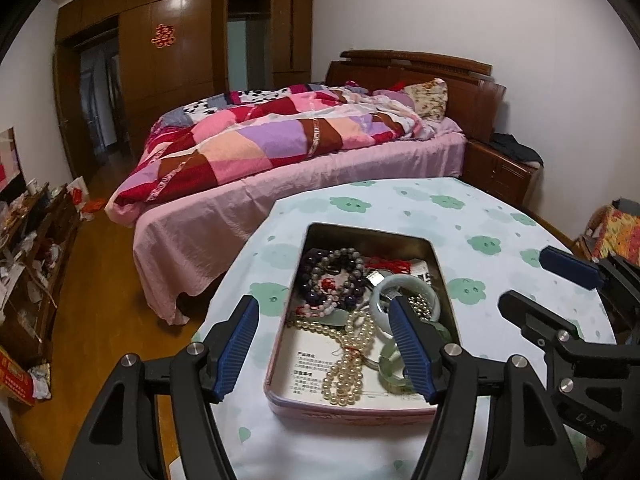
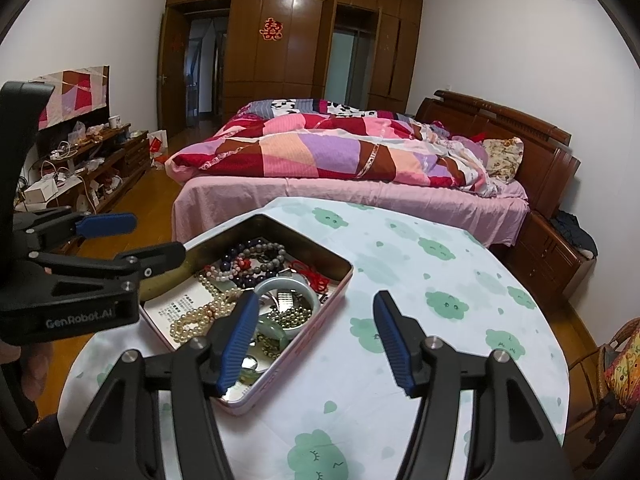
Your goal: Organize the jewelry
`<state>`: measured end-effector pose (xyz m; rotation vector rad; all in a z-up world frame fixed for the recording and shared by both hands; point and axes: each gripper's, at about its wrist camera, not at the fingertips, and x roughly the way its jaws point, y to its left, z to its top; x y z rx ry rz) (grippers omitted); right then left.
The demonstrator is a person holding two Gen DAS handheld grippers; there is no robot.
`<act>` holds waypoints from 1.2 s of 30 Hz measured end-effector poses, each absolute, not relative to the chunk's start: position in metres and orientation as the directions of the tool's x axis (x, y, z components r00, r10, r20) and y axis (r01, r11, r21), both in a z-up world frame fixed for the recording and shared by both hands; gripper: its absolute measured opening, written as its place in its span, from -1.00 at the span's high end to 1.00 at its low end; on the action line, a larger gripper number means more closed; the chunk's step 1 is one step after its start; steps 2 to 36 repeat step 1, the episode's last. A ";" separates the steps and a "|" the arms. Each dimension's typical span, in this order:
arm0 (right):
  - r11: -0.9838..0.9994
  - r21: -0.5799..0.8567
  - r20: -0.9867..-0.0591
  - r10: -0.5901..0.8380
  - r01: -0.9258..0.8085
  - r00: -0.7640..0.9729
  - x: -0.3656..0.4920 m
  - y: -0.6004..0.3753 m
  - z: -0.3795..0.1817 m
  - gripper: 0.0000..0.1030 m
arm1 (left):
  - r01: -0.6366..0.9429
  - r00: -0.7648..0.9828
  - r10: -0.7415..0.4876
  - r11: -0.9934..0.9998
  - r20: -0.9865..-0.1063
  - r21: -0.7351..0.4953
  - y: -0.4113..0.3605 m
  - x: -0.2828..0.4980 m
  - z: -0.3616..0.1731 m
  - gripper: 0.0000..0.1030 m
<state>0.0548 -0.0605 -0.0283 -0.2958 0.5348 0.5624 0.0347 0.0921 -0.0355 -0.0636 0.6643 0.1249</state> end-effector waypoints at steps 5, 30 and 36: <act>0.810 -0.121 -0.553 0.425 -0.574 0.716 0.055 -0.061 -0.028 -0.24 | -0.138 0.780 0.101 0.990 -0.618 -0.013 0.091 0.034 -0.035 -0.32; 0.810 -0.121 -0.553 0.425 -0.574 0.716 0.055 -0.061 -0.028 -0.24 | -0.138 0.780 0.101 0.990 -0.618 -0.013 0.091 0.034 -0.035 -0.32; 0.810 -0.121 -0.553 0.425 -0.574 0.716 0.055 -0.061 -0.028 -0.24 | -0.138 0.780 0.101 0.990 -0.618 -0.013 0.091 0.034 -0.035 -0.32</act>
